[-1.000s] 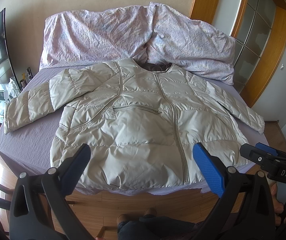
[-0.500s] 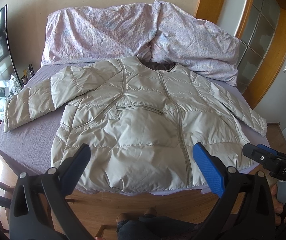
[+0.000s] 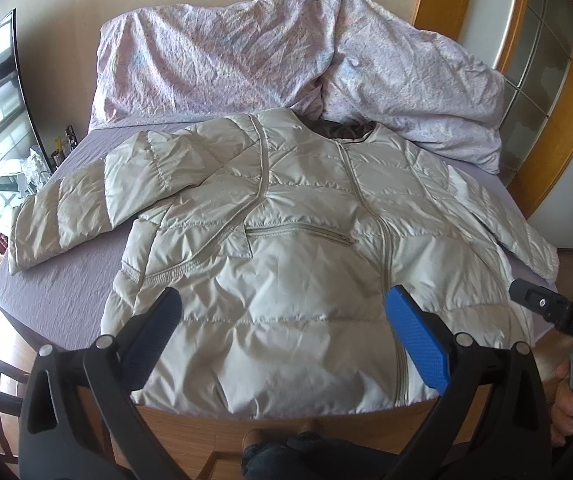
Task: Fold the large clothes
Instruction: 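Grasp the sleeve cuff nearest the right tool with the right tool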
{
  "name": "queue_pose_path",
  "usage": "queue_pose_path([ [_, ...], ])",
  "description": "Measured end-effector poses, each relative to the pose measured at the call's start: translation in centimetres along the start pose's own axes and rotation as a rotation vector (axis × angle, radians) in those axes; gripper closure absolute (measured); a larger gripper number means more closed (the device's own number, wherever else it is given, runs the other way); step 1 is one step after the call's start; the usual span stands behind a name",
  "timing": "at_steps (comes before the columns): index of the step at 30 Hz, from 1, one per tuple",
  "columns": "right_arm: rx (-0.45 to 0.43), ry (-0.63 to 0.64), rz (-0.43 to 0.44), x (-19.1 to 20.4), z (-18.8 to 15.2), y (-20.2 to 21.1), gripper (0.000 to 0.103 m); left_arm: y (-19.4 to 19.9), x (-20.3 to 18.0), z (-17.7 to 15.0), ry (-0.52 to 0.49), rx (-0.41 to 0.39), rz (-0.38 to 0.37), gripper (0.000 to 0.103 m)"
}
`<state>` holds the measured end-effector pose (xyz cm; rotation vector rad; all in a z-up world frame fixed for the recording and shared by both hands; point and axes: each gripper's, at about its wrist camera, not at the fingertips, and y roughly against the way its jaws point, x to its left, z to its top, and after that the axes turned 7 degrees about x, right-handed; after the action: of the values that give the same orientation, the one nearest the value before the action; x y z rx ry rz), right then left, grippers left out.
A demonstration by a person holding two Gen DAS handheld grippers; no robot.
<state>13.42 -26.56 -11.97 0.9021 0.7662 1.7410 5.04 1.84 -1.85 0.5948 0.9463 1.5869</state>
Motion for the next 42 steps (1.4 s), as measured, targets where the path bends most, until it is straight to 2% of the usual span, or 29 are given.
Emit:
queue_pose_path([
  [7, -0.01, -0.049, -0.073, -3.6, 3.3, -1.4, 0.001, -1.9, -0.1, 2.0, 0.021, 0.02, 0.034, 0.002],
  [12, -0.019, -0.114, -0.139, -7.7, 5.9, -2.2, 0.003, -3.2, -0.2, 3.3, 0.028, 0.034, 0.055, 0.002],
  [15, -0.021, -0.19, -0.183, -11.7, 7.7, -2.6, 0.011, -4.0, -0.4, 4.1, 0.029, 0.044, 0.071, 0.002],
  [20, -0.045, -0.396, -0.318, -21.5, 9.8, -2.0, 0.013, -5.2, -0.7, 5.4, 0.03, 0.059, 0.091, 0.002],
  [24, -0.046, -0.531, -0.426, -28.8, 10.0, -1.8, 0.013, -6.1, -1.1, 6.2, 0.029, 0.072, 0.105, 0.002],
  [26, -0.028, -0.595, -0.442, -32.0, 9.9, -1.9, 0.015, -6.5, -1.3, 6.5, 0.03, 0.079, 0.107, 0.002],
  [28, 0.004, -0.666, -0.441, -35.3, 9.5, -2.5, 0.018, -6.9, -1.5, 6.8, 0.03, 0.086, 0.112, 0.002],
  [32, 0.051, -0.781, -0.346, -39.0, 8.3, -3.6, 0.028, -7.4, -1.8, 7.0, 0.035, 0.096, 0.128, 0.002],
  [34, 0.063, -0.821, -0.297, -40.0, 7.8, -3.9, 0.037, -7.5, -1.9, 7.0, 0.037, 0.099, 0.139, 0.002],
  [37, 0.055, -0.845, -0.273, -40.4, 7.3, -4.2, 0.051, -7.6, -1.5, 7.0, 0.047, 0.097, 0.154, 0.002],
  [42, 0.03, -0.826, -0.259, -39.5, 7.9, -4.0, 0.081, -7.5, 0.1, 6.9, 0.08, 0.095, 0.164, 0.002],
])
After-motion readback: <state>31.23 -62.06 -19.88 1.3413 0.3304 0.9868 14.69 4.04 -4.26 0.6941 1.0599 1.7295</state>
